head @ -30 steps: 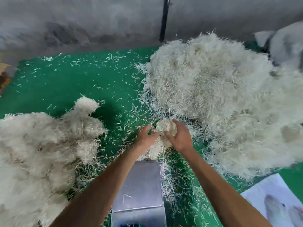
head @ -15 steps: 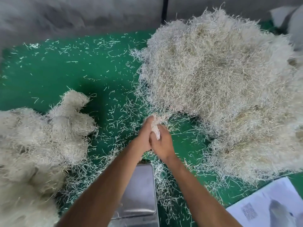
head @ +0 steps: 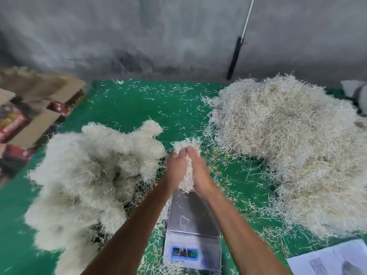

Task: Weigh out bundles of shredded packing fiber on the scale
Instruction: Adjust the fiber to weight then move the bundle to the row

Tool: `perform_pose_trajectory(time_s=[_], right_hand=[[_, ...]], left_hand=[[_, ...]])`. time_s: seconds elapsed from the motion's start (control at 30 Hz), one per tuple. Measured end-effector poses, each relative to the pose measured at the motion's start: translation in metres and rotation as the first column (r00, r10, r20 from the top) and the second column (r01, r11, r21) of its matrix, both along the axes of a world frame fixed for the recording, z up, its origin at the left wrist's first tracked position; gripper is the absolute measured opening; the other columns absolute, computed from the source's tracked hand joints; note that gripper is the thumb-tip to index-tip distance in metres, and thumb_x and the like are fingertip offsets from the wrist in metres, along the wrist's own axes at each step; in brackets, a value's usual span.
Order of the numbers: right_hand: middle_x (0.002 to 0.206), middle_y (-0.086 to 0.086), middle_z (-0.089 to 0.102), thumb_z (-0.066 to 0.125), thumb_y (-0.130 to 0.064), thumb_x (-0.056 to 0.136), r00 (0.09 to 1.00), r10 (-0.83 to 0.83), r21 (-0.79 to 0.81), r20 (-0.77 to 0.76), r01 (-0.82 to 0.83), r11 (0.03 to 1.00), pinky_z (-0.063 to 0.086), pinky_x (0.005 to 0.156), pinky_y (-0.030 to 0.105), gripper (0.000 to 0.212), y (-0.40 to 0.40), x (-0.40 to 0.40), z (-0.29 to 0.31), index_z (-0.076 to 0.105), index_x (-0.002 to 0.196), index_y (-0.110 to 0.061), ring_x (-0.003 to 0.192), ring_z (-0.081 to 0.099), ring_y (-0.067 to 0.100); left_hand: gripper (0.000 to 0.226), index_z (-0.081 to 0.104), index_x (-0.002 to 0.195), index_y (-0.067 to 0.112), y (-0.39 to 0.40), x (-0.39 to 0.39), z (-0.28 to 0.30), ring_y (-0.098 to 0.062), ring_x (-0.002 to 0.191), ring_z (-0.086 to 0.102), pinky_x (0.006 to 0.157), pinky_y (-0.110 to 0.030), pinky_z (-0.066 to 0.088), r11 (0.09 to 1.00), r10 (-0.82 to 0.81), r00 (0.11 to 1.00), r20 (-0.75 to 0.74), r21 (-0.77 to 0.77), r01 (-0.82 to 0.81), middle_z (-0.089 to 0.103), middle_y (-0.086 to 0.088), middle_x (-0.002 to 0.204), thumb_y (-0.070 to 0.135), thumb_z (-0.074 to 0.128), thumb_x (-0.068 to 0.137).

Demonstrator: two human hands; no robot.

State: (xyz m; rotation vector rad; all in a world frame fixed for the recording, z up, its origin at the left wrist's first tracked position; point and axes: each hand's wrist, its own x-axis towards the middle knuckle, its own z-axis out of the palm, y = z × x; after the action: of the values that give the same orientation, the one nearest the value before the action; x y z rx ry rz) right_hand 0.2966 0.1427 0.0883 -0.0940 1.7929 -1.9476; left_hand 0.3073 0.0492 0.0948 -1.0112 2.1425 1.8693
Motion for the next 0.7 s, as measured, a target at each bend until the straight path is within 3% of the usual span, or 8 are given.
perform_pose_trajectory(time_s=[0.07,0.1,0.17,0.2,0.27,0.4,0.53,0.7], right_hand=[[0.147,-0.025,0.035,0.05,-0.087,0.084,0.995,0.067,0.137,-0.078,-0.056,0.989,0.025,0.118,0.038,0.094,-0.009,0.019,0.005,0.041,0.156,-0.027,0.138,0.04,0.007],[0.131,-0.032,0.041,0.051,-0.083,0.087,0.983,0.102,0.173,-0.153,-0.075,0.982,0.035,0.115,0.041,0.074,-0.009,0.025,0.006,0.05,0.148,-0.04,0.125,0.053,0.005],[0.129,-0.01,0.057,0.054,-0.064,0.096,0.935,0.136,0.252,-0.328,-0.052,0.966,0.054,0.102,0.052,0.027,-0.006,0.031,0.008,0.061,0.122,-0.061,0.095,0.071,0.017],[0.125,-0.018,0.069,0.054,-0.06,0.098,0.91,0.147,0.316,-0.389,-0.018,0.949,0.054,0.103,0.05,0.03,-0.002,0.029,0.004,0.061,0.127,-0.055,0.094,0.072,0.017],[0.134,0.002,0.066,0.049,-0.06,0.101,0.823,0.255,0.537,-0.507,0.07,0.841,0.052,0.103,0.043,0.055,0.008,0.025,-0.003,0.051,0.144,-0.025,0.099,0.069,0.02],[0.149,0.012,0.046,0.041,-0.066,0.099,0.552,0.647,0.835,-0.525,0.189,0.517,0.054,0.099,0.055,0.066,0.041,0.033,-0.036,0.031,0.151,-0.025,0.13,0.051,0.028],[0.172,0.008,0.005,0.027,-0.093,0.086,0.668,0.721,0.954,-0.184,-0.055,0.294,0.025,0.118,0.067,0.101,0.064,0.053,-0.069,0.004,0.163,-0.031,0.156,0.015,0.034],[0.17,0.007,0.022,0.011,-0.074,0.102,0.779,0.526,0.863,-0.341,0.038,0.504,0.022,0.125,0.056,0.078,0.082,0.057,-0.066,0.018,0.163,-0.025,0.155,0.026,0.029]], left_hand=[[0.071,0.034,0.154,0.011,-0.01,0.019,0.001,-0.036,0.148,0.026,0.122,-0.055,0.02,0.988,0.018,0.998,-0.061,-0.149,-0.027,0.025,-0.018,0.162,0.06,0.025,0.103],[0.086,0.038,0.153,0.014,-0.016,0.028,0.0,-0.034,0.146,0.033,0.121,-0.055,0.023,0.991,0.001,0.995,-0.104,-0.135,-0.015,0.031,-0.013,0.16,0.075,0.019,0.095],[0.093,0.047,0.147,0.021,-0.027,0.044,-0.008,-0.029,0.132,0.052,0.109,-0.057,0.042,0.999,0.032,0.989,-0.144,0.029,-0.028,0.048,-0.009,0.149,0.084,0.017,0.086],[0.084,0.049,0.145,0.021,-0.031,0.053,-0.01,-0.024,0.119,0.062,0.095,-0.052,0.055,0.995,0.068,0.984,-0.165,0.087,-0.054,0.054,-0.005,0.141,0.08,0.022,0.091],[0.061,0.056,0.134,0.012,-0.039,0.066,-0.02,-0.015,0.086,0.072,0.061,-0.03,0.061,0.984,0.146,0.975,-0.167,0.129,-0.125,0.065,-0.003,0.122,0.06,0.037,0.102],[0.033,0.06,0.117,0.006,-0.037,0.099,-0.052,-0.016,0.086,0.067,0.058,-0.024,0.058,0.989,0.144,0.984,-0.105,0.033,-0.141,0.067,-0.005,0.104,0.034,0.046,0.105],[0.036,0.06,0.11,-0.009,-0.028,0.124,-0.076,-0.023,0.086,0.063,0.078,-0.041,0.056,0.994,0.113,0.993,-0.037,-0.013,-0.113,0.066,-0.016,0.099,0.025,0.049,0.103],[0.027,0.064,0.107,0.001,-0.025,0.135,-0.081,-0.026,0.093,0.068,0.08,-0.043,0.061,0.997,0.081,0.995,-0.056,-0.004,-0.081,0.069,-0.013,0.106,0.024,0.051,0.104]])
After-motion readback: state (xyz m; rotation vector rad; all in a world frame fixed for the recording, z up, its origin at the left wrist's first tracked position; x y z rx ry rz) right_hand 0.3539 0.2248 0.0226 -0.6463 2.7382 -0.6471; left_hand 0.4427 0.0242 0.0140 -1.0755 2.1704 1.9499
